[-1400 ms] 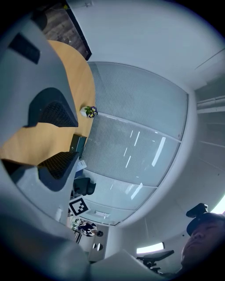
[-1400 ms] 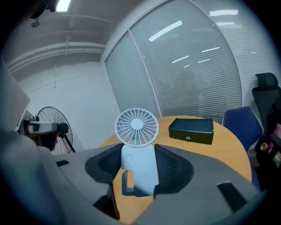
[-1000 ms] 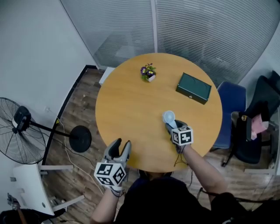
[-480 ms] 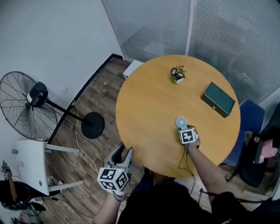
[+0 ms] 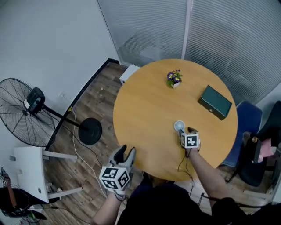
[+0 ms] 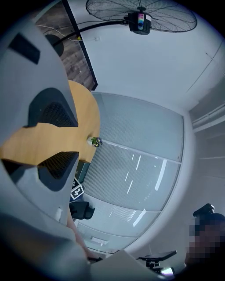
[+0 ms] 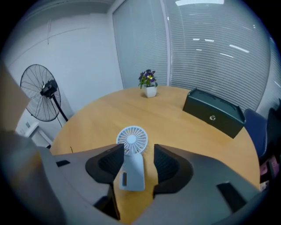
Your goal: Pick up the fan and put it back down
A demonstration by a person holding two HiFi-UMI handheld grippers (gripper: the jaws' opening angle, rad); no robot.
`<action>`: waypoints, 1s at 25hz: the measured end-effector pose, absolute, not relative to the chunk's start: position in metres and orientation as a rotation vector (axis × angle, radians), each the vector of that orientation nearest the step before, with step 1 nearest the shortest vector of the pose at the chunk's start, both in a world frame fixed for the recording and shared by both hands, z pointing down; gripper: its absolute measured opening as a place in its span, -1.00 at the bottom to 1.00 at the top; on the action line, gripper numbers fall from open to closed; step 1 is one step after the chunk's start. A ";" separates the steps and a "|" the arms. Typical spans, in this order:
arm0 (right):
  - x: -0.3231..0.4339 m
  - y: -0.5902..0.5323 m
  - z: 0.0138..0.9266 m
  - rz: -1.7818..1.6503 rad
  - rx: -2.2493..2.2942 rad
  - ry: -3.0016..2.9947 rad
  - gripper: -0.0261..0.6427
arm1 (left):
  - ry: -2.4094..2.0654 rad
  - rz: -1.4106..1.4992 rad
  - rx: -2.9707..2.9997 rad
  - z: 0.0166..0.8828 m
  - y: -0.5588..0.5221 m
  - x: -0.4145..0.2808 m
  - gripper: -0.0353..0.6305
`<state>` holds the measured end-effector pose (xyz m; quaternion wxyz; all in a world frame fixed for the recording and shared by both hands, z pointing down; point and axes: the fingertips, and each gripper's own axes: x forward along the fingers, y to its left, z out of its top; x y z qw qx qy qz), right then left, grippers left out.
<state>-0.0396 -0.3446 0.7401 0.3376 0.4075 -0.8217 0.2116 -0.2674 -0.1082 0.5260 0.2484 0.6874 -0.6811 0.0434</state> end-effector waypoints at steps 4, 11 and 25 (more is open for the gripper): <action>-0.012 -0.339 0.702 0.690 1.179 -2.205 -0.56 | -1.804 0.111 1.956 0.517 -0.132 -0.254 -0.38; -0.008 -0.328 0.591 0.760 1.231 -2.482 -0.91 | -1.756 0.086 2.082 0.496 -0.173 -0.241 -0.39; 0.026 -0.285 0.362 0.099 1.419 -2.825 -0.91 | -1.680 -0.112 2.299 0.408 -0.237 -0.193 -0.43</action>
